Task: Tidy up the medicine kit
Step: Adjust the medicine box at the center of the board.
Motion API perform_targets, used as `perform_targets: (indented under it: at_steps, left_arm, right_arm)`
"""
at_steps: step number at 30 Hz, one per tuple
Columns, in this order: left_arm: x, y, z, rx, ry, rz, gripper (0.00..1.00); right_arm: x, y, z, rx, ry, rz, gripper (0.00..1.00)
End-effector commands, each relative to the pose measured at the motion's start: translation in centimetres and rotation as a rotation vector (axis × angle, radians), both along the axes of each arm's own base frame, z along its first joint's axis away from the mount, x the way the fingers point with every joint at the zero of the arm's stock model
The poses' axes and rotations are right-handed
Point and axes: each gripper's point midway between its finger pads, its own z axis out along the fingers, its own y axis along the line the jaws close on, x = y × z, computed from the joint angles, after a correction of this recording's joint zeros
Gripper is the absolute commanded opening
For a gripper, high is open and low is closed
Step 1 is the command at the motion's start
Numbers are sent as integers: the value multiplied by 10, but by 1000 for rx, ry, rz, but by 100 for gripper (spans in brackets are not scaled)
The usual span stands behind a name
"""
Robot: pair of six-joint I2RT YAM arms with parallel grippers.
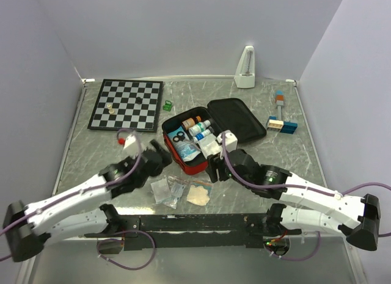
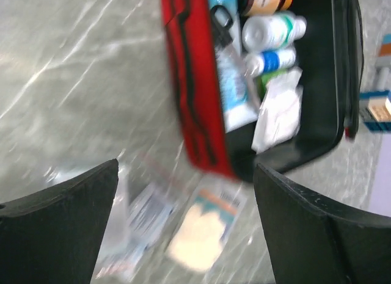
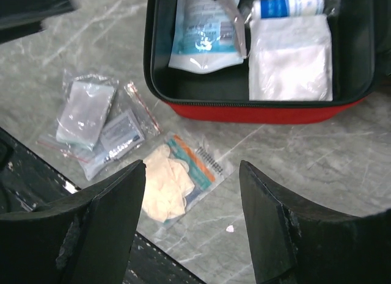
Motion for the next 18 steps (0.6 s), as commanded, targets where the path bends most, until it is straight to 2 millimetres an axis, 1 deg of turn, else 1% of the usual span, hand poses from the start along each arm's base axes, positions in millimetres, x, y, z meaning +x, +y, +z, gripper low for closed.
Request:
perform_targets:
  at_steps: [1,2,4,6,8,11,13,14,15,18]
  left_arm:
    - [66,-21,18,-5,-42,-19,96]
    - [76,-23,11,5,-16,-40,98]
    - [91,-24,-11,57,49,-68,99]
    - [101,-27,-32,144,100,-104,98]
    - [106,-29,-51,195,170,-133,98]
    - [111,-40,-61,197,182,-179,97]
    - [115,-46,-57,163,139,-198,98]
    - [115,-46,-57,168,136,-201,99]
    - [117,-46,-56,185,137,-207,98]
    - [113,-33,-70,305,206,-226,89]
  right_arm:
    - [7,-8,26,17,-25,-59,70]
    - [6,-8,28,19,-23,-60,70]
    - [5,-9,31,25,-23,-61,70]
    - [5,-10,34,34,-27,-61,70]
    - [4,-11,35,29,-32,-53,70]
    - [5,-16,36,19,-40,-65,70]
    - [5,-18,33,14,-40,-70,70]
    - [5,-19,34,16,-41,-70,70]
    - [5,-20,32,14,-38,-73,70]
    - [5,-23,28,-1,-35,-79,70]
